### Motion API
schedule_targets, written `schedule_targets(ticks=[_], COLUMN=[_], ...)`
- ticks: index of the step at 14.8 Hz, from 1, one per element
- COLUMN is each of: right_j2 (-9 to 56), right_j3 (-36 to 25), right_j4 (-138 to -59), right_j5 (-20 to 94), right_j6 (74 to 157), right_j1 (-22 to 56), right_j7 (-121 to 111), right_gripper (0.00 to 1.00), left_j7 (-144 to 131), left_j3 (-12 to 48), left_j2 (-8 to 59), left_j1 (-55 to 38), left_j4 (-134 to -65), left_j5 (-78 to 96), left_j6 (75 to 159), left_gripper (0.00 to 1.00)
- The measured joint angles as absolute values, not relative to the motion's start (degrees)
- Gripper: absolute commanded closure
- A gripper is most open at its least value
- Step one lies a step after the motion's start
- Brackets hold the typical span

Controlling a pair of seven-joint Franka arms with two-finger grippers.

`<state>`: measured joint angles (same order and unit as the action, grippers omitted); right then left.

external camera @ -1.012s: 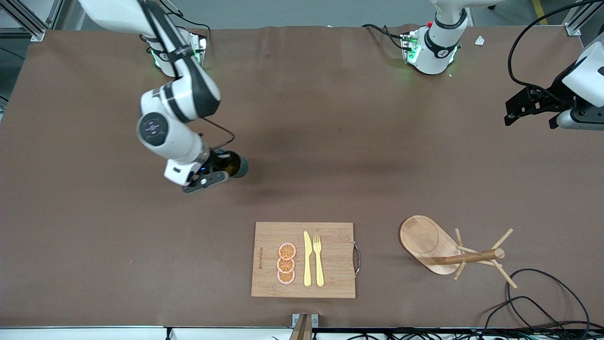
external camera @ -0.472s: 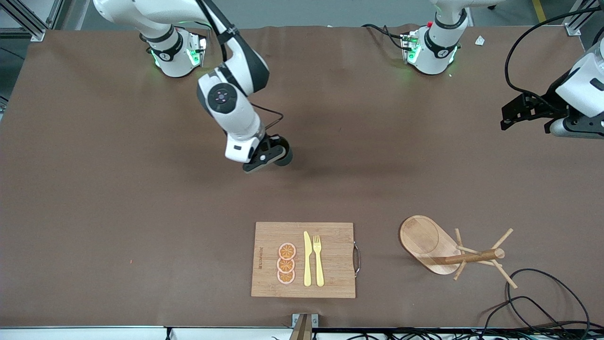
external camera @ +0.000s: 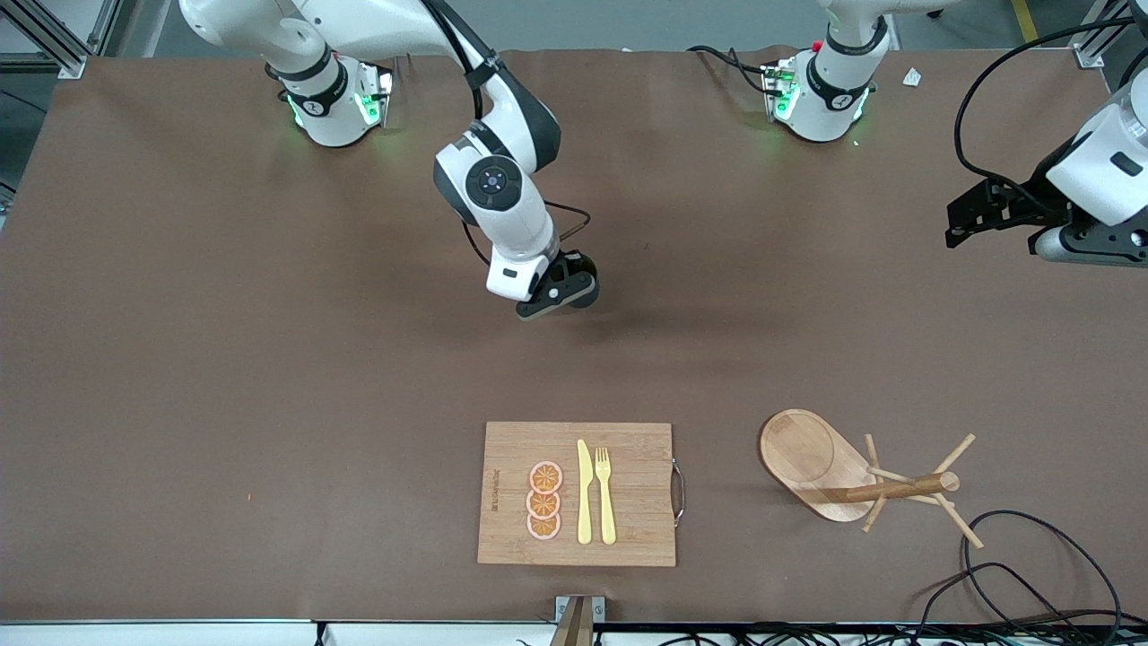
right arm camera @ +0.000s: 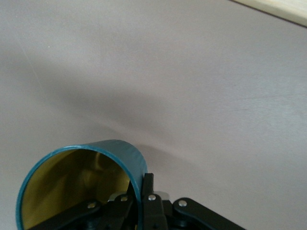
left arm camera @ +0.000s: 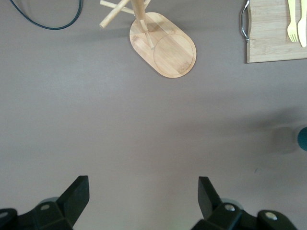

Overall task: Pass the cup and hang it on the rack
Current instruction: 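Carry the teal mug with the right gripper toward the table middle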

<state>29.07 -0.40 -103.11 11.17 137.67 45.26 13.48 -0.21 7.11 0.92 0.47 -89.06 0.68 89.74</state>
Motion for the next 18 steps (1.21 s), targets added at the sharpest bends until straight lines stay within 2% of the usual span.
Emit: schedule_targets(ticks=[4, 13, 15, 16, 17, 18], right_j2=[31.81, 35.42, 35.55, 35.58, 35.6, 35.6], right_j3=[-0.6, -0.77, -0.78, -0.79, -0.8, -0.84], right_j4=[-101.62, -100.28, -100.19, -100.17, -100.15, -100.13], right_j5=[11.17, 11.16, 11.16, 11.16, 11.16, 11.16], right_j6=[139.83, 143.78, 144.08, 144.15, 144.18, 144.19], right_j1=[46.49, 48.5, 48.59, 48.6, 48.6, 48.6], right_j7=[14.58, 17.36, 17.4, 17.44, 17.54, 17.91], right_gripper=[1.0, 0.98, 0.81, 0.49, 0.06, 0.0], left_j7=[-3.88, -21.69, -26.54, -28.8, -30.74, -32.46], left_j3=[9.04, 18.04, 19.6, 20.05, 20.21, 20.27], left_j2=[1.53, 5.81, 7.21, 7.92, 8.61, 9.26], left_j1=[-1.14, -2.34, -3.47, -4.38, -5.42, -6.4], left_j4=[-89.06, -89.09, -89.09, -89.09, -89.09, -89.1], left_j5=[0.68, 0.41, 0.41, 0.4, 0.4, 0.4], left_j6=[89.73, 91.15, 92.41, 93.05, 93.65, 94.3], left_gripper=[0.0, 0.0, 0.0, 0.0, 0.0, 0.0])
